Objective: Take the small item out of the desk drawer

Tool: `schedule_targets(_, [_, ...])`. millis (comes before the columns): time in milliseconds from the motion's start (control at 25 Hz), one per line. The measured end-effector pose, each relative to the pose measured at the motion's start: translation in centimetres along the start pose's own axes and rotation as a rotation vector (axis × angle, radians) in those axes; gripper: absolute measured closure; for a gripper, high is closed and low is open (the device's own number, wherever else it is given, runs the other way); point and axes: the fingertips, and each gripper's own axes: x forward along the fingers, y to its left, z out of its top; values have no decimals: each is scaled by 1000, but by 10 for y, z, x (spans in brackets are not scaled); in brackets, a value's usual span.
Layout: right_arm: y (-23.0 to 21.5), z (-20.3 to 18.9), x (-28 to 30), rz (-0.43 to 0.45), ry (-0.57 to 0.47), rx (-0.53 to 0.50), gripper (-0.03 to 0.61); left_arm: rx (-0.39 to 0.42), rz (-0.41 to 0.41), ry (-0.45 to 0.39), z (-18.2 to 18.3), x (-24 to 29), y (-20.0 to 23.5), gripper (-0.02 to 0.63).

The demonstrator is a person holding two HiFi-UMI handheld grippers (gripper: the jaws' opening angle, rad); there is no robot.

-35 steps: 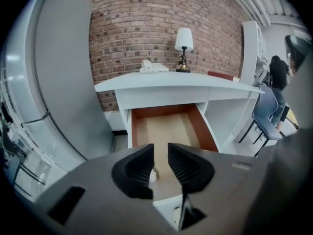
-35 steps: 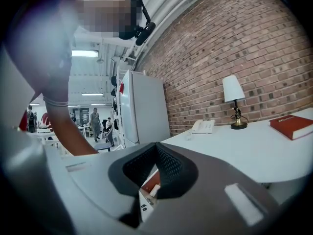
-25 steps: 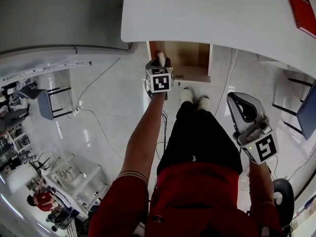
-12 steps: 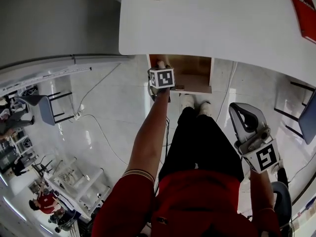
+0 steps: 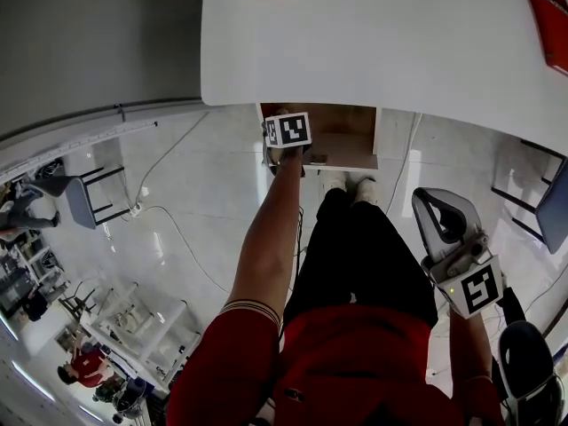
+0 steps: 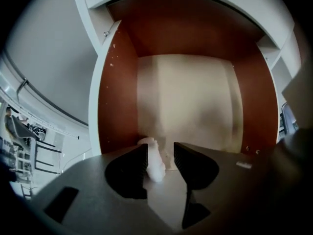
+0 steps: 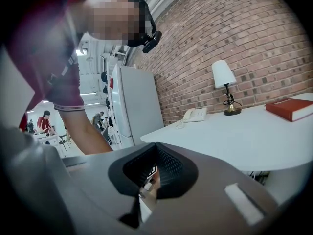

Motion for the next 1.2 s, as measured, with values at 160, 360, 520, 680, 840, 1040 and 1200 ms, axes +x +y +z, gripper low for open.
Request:
schedule_targets(160, [-1,-5,3,-2,11,9,566,-24,-3,25,-3,7,-1,436])
schedule_targets(360, [-5,-6,5,-5,18,9,566,-23,7,27,-4,18,-1,440])
schedule_targets(520, [-7,-10,9,-8,24,15,566,-25,47,18,-1,19,7,537])
schedule_targets(680, [-4,-13,12,-3,28,21,566,-14,56,21,-2,22,9,609])
schedule_targets(840, [-3,-13,13,1,31,24,566,-17,37,8,1,21,5,611])
schedule_targets(1040, [1,-16,14,2,39,26,566,-23,-14,-46,8,14,2,609])
schedule_targets(1200, [6,-15,17,9,33,30,566,-15,-46,-96,13,1,3,609])
